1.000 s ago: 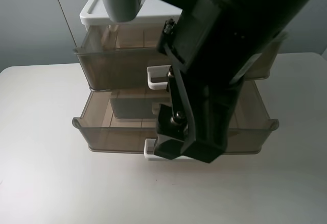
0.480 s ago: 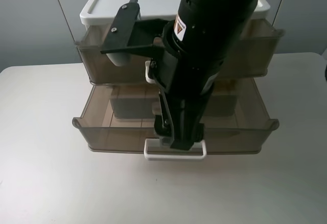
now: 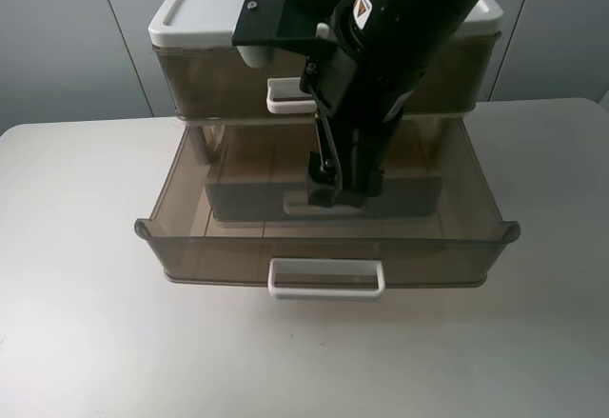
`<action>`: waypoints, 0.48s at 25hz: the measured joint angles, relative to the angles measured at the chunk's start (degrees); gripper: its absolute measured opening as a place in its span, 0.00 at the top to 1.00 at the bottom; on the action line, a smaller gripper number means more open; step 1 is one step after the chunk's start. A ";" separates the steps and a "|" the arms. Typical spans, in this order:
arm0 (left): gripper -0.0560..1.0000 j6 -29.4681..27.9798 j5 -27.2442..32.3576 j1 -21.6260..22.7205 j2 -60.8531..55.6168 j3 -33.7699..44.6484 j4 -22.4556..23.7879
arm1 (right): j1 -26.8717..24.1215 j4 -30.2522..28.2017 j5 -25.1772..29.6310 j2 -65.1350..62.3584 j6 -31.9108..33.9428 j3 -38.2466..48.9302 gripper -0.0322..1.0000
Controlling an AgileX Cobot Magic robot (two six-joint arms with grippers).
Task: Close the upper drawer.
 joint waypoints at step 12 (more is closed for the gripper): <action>0.24 0.00 0.00 0.00 0.00 0.00 0.00 | 0.06 11.31 12.09 -2.25 7.26 -3.34 0.36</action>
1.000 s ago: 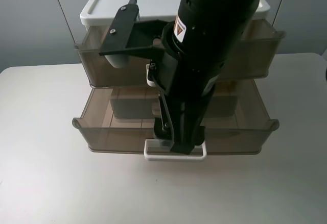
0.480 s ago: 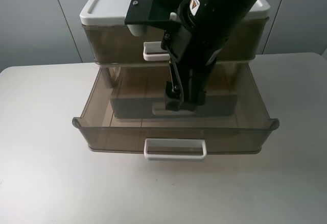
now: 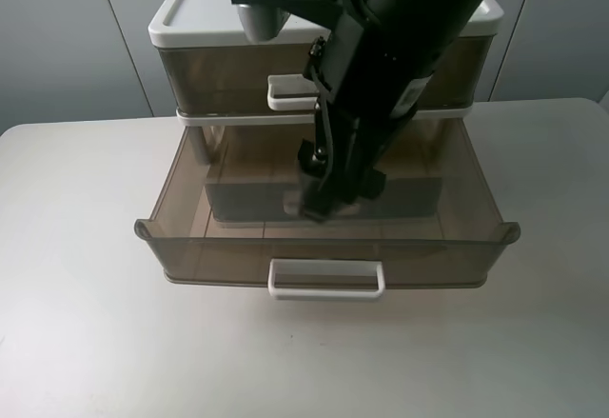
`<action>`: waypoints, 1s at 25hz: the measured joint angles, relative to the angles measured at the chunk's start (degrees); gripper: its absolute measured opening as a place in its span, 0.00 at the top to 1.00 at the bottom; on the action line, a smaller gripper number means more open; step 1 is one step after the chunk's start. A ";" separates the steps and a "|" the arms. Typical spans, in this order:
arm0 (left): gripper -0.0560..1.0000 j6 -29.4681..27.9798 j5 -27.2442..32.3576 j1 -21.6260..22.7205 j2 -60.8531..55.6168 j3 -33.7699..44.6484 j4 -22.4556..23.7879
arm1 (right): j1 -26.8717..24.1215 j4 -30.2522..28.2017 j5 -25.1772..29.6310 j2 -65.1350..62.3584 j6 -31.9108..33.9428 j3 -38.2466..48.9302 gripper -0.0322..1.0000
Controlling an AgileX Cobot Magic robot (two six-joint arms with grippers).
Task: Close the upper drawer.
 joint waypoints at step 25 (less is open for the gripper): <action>0.24 0.00 0.00 0.00 0.00 0.00 0.00 | -47.71 -18.19 2.70 -50.97 25.02 20.65 0.36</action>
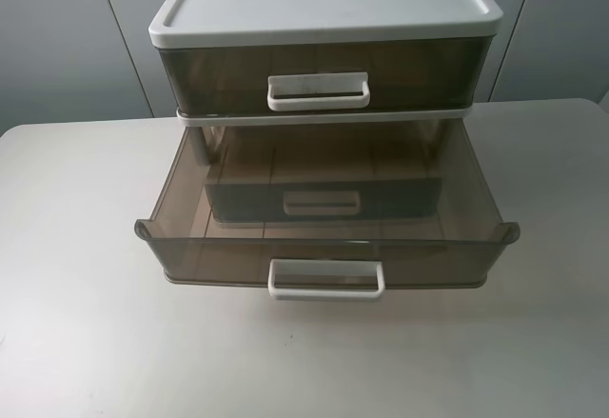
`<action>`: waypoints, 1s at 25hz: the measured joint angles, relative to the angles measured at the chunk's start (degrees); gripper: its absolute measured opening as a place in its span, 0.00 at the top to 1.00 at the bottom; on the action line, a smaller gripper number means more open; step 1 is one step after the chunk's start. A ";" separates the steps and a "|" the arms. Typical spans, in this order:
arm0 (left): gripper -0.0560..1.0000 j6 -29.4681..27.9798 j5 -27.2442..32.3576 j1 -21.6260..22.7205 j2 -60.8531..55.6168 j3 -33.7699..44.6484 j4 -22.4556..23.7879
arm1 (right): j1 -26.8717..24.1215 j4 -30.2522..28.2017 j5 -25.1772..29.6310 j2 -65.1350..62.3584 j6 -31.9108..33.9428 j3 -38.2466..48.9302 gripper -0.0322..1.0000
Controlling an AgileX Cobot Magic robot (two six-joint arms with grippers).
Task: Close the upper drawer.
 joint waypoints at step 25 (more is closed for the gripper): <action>0.24 0.00 0.00 0.00 0.00 0.00 0.00 | -2.18 9.86 -5.89 -37.14 -0.36 24.89 0.36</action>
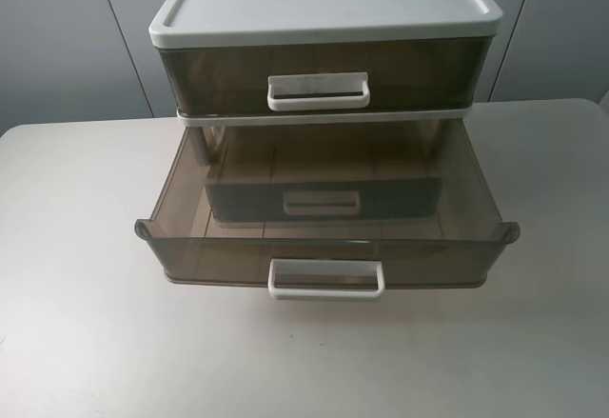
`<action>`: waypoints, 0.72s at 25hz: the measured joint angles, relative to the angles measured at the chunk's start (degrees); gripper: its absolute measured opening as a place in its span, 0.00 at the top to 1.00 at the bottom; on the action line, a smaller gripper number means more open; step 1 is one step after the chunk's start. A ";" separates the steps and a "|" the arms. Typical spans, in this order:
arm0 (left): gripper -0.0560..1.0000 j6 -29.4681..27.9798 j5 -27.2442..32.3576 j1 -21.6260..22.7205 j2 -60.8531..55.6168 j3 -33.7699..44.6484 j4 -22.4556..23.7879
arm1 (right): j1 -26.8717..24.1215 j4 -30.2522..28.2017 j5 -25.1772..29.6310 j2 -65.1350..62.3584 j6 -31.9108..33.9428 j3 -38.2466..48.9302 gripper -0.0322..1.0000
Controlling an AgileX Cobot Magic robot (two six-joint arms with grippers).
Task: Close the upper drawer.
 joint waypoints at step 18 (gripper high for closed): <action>0.24 0.00 0.00 0.00 0.00 0.00 0.00 | 0.00 -0.11 0.00 0.00 0.84 0.00 0.36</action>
